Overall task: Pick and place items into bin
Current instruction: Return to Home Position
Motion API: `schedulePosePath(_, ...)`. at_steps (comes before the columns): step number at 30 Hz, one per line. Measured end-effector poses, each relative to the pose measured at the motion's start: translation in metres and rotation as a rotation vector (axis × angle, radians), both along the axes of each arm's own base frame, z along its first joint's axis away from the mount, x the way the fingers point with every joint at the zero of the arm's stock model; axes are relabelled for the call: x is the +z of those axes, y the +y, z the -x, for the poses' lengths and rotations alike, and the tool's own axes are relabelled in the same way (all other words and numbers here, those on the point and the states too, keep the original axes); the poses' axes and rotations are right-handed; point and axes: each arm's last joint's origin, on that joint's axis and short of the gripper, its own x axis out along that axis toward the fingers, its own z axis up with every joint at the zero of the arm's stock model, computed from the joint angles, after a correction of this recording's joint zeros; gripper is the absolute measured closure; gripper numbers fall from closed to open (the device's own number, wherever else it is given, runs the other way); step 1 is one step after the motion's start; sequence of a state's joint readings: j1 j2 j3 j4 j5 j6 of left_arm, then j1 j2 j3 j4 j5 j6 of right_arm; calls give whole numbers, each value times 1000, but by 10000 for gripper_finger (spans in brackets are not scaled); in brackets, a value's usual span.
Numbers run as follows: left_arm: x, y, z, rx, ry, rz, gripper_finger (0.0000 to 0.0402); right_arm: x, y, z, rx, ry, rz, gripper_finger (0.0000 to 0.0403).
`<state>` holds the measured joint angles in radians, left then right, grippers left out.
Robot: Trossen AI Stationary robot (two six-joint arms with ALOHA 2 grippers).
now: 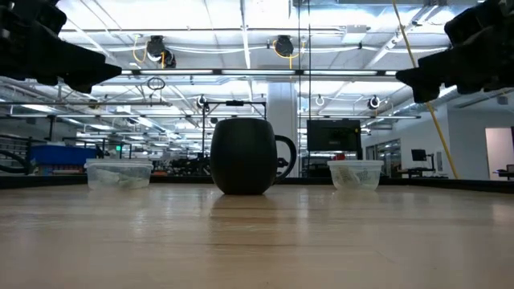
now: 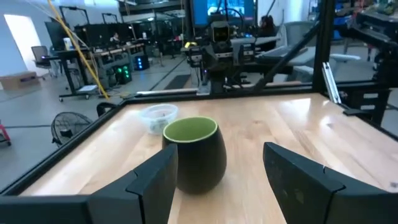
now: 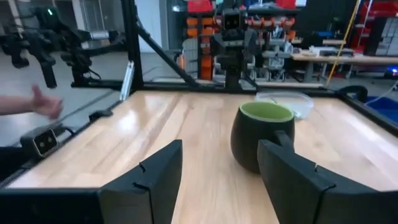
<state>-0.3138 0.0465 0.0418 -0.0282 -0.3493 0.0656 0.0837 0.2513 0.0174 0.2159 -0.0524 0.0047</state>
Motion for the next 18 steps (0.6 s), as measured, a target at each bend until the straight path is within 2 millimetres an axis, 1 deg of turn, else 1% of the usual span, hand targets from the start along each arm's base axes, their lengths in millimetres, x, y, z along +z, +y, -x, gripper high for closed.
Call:
schedulePosePath(2,0,0,0,-1,2,-1,158,-1,0,0,-1,8,-13,202)
schedulePosePath(9,0,0,0,0,-5,1,158,0,0,0,-6,27,-163,202)
schedulePosePath(18,0,0,0,-1,-6,5,158,-1,0,0,-7,27,-164,202)
